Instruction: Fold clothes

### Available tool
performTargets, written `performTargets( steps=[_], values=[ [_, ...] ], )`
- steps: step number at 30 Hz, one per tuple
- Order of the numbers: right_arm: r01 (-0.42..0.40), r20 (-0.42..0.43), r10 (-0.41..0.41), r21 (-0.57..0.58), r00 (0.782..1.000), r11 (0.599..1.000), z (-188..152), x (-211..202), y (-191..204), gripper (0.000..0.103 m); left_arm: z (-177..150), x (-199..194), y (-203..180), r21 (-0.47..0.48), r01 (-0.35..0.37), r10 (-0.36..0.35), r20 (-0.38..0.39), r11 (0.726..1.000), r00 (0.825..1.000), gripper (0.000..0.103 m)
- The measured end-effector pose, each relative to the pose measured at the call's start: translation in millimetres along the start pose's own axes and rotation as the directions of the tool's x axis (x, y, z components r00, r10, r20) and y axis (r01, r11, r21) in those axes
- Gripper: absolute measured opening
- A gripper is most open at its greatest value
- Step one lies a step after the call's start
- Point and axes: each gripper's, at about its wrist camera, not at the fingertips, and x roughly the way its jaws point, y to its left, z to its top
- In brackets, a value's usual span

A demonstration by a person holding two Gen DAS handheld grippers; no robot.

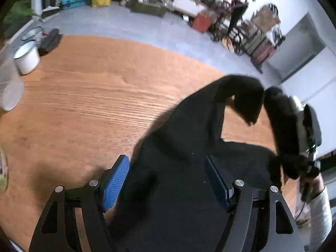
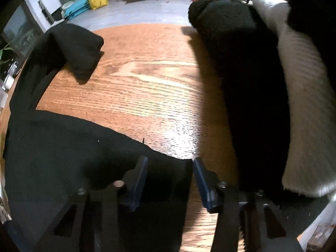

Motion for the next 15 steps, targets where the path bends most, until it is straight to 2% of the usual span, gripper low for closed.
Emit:
performTargets(
  steps=[2,5,7,12,14,15],
  values=[
    [0.001,-0.008,-0.001,-0.016,1.000,1.000,7,7,0,0.049,2,15,-2,0.001,-0.011,0.011,-0.039,1.000,0.999,0.074],
    [-0.017,-0.010,0.017,-0.013,1.000,1.000,14,8,-5,0.050,0,30,1,0.000,-0.079,0.079,-0.074,0.997,0.994,0.074],
    [-0.022,-0.017,0.021,-0.014,1.000,1.000,17,10,-7,0.050,-2,39,1,-0.001,-0.119,0.119,-0.084,0.993,0.989,0.074],
    [-0.017,-0.037,0.015,-0.032,0.999,0.999,20,21,-3,0.050,-8,52,-11,0.074,-0.146,0.152,-0.083,0.987,0.985,0.072],
    [-0.022,-0.040,0.020,-0.035,0.999,0.999,21,25,-1,0.049,-7,53,-18,0.104,-0.183,0.191,-0.075,0.978,0.979,0.047],
    [-0.026,-0.038,0.024,-0.037,0.999,0.999,23,26,1,0.048,-6,53,-20,0.118,-0.205,0.214,-0.073,0.972,0.974,0.017]
  ],
)
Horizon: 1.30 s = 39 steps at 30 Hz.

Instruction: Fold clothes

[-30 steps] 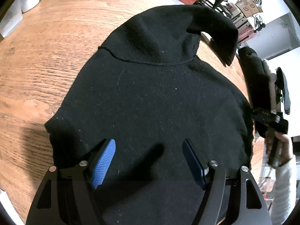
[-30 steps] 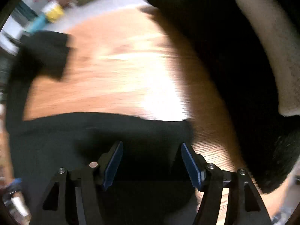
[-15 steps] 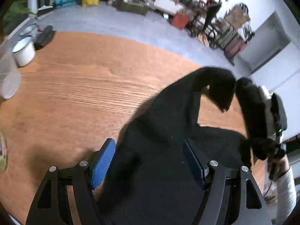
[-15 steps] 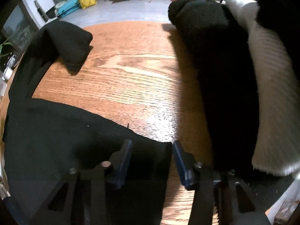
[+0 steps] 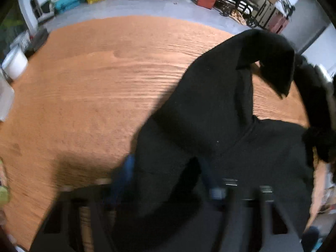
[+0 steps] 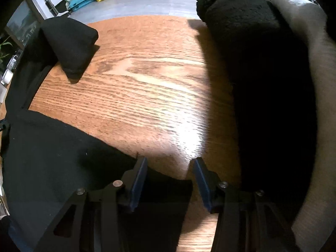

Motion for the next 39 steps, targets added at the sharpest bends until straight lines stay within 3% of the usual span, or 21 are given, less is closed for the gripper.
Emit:
performTargets(
  steps=[6,17,20,24,30,33,36,37,39],
  values=[
    [-0.004,-0.008,0.004,-0.051,1.000,0.999,6,0,14,0.033,-1,-4,3,-0.017,0.046,-0.046,-0.028,0.999,0.999,0.013],
    [-0.083,0.001,0.083,-0.070,0.997,0.994,14,-16,26,0.032,-4,-8,20,-0.071,0.133,-0.135,-0.014,0.989,0.991,0.013],
    [-0.056,-0.057,0.049,-0.124,0.997,0.991,11,-6,37,0.033,-5,-10,19,-0.066,0.131,-0.132,-0.010,0.989,0.991,0.013],
    [-0.017,-0.058,0.008,-0.145,0.998,0.989,13,-8,50,0.032,-6,-12,20,-0.071,0.134,-0.135,-0.010,0.988,0.991,0.013],
    [-0.054,-0.085,0.042,-0.139,0.996,0.989,21,-21,54,0.031,-10,-16,22,-0.077,0.154,-0.155,-0.011,0.985,0.988,0.013],
    [-0.028,-0.073,0.014,-0.193,0.997,0.981,20,-22,64,0.031,-12,-18,17,-0.051,0.141,-0.141,0.002,0.989,0.990,0.012],
    [0.003,-0.062,-0.018,-0.228,0.998,0.974,24,-27,75,0.018,-11,-20,12,-0.042,0.133,-0.133,-0.011,0.990,0.991,0.010],
    [0.013,-0.061,-0.028,-0.236,0.998,0.972,26,-29,79,0.007,-12,-21,12,-0.050,0.133,-0.134,-0.011,0.990,0.991,0.010],
    [0.062,-0.036,-0.072,-0.235,0.997,0.970,29,-33,85,0.007,-13,-26,14,-0.065,0.137,-0.138,-0.007,0.988,0.990,0.010]
  ],
)
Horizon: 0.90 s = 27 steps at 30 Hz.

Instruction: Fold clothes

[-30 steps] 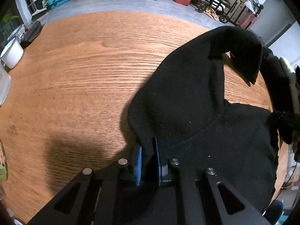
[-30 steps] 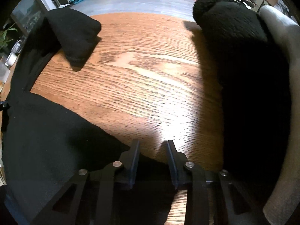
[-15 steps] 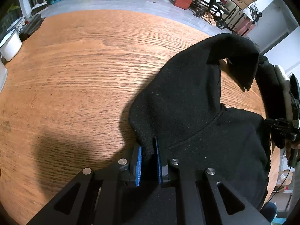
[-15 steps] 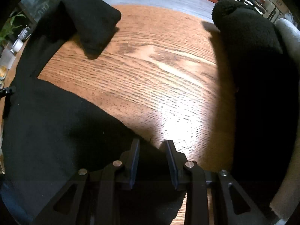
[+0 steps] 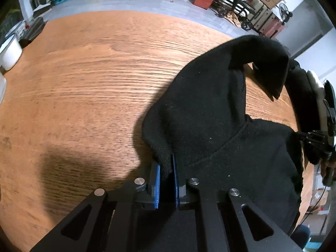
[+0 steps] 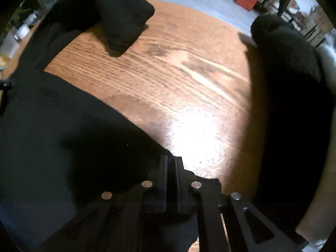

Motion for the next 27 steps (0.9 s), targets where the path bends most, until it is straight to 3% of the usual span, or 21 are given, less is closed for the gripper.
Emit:
performTargets(
  steps=[6,10,12,17,20,22,25,27],
  values=[
    [-0.026,0.144,0.014,0.082,0.989,0.996,3,-52,-11,0.006,-9,-48,8,-0.032,0.073,-0.070,0.073,0.997,0.995,0.010],
    [-0.029,0.224,0.012,0.071,0.975,0.997,-20,-91,-16,0.006,-7,-78,4,-0.030,0.101,-0.097,0.108,0.994,0.989,0.010],
    [-0.036,0.239,0.022,0.057,0.971,0.998,-19,-79,-23,0.006,-17,-86,-7,-0.015,0.106,-0.104,0.111,0.994,0.988,0.010],
    [-0.041,0.206,0.037,0.012,0.978,0.999,-56,-77,-18,0.006,-66,-100,-15,0.019,0.111,-0.112,0.077,0.994,0.991,0.010],
    [-0.050,0.151,0.050,-0.001,0.987,0.999,-74,-47,-9,0.006,-86,-92,-14,0.020,0.084,-0.085,0.034,0.996,0.996,0.010],
    [-0.048,0.108,0.048,-0.004,0.993,0.999,-82,-23,-4,0.001,-101,-83,-14,-0.006,0.047,-0.047,0.001,0.999,0.999,0.010],
    [-0.082,0.081,0.079,0.024,0.994,0.996,-103,-16,-5,0.006,-119,-66,-1,-0.074,0.051,-0.057,-0.095,0.996,0.994,0.012],
    [-0.104,0.067,0.101,0.044,0.993,0.994,-117,-13,-7,0.023,-125,-70,3,-0.099,0.078,-0.088,-0.098,0.992,0.991,0.013]
  ],
)
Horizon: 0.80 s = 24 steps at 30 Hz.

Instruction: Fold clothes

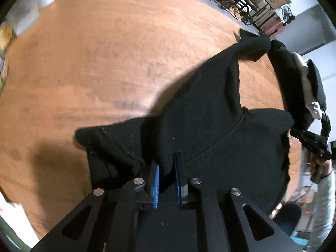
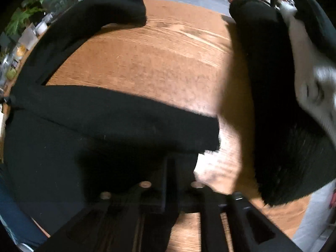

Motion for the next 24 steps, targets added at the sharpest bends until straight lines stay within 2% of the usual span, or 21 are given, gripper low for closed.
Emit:
performTargets(
  steps=[1,2,5,9,12,16,19,21,22,23,24],
  values=[
    [-0.018,0.020,0.018,0.017,1.000,1.000,-3,-6,-3,0.031,-3,-6,4,-0.015,0.011,-0.011,0.020,1.000,1.000,0.014],
    [-0.035,0.041,0.034,0.034,0.999,0.999,-6,-13,-6,0.034,-5,-13,8,-0.030,0.023,-0.022,0.040,0.999,0.999,0.014],
    [-0.043,0.095,0.036,0.079,0.995,0.996,-5,-34,-16,0.038,-9,-35,16,-0.092,0.057,-0.045,0.123,0.994,0.991,0.018],
    [-0.058,0.134,0.042,0.117,0.990,0.991,11,-45,-18,0.040,-9,-41,21,-0.149,0.143,-0.113,0.193,0.978,0.975,0.034],
    [-0.067,0.123,0.055,0.091,0.991,0.994,23,-38,-3,0.042,-4,-24,17,-0.144,0.148,-0.121,0.181,0.978,0.976,0.037],
    [-0.099,0.104,0.099,0.001,0.990,0.995,33,-28,35,0.053,-3,-16,13,-0.126,0.157,-0.133,0.176,0.980,0.975,0.046],
    [-0.101,0.084,0.106,-0.059,0.991,0.993,37,-18,60,0.057,-2,-11,17,-0.116,0.175,-0.156,0.152,0.978,0.976,0.046],
    [-0.055,0.050,0.059,-0.088,0.997,0.995,37,-6,75,0.054,-1,-9,17,-0.106,0.175,-0.160,0.138,0.979,0.977,0.046],
    [-0.039,0.041,0.043,-0.094,0.998,0.995,37,-2,79,0.047,-1,-10,16,-0.096,0.180,-0.165,0.144,0.979,0.976,0.045],
    [-0.022,0.031,0.025,-0.098,0.999,0.995,36,2,82,0.033,-2,-12,17,-0.088,0.184,-0.169,0.151,0.979,0.974,0.043],
    [-0.009,0.019,0.011,-0.100,1.000,0.995,35,4,84,0.027,-3,-15,19,-0.086,0.183,-0.168,0.157,0.979,0.973,0.033]
  ],
)
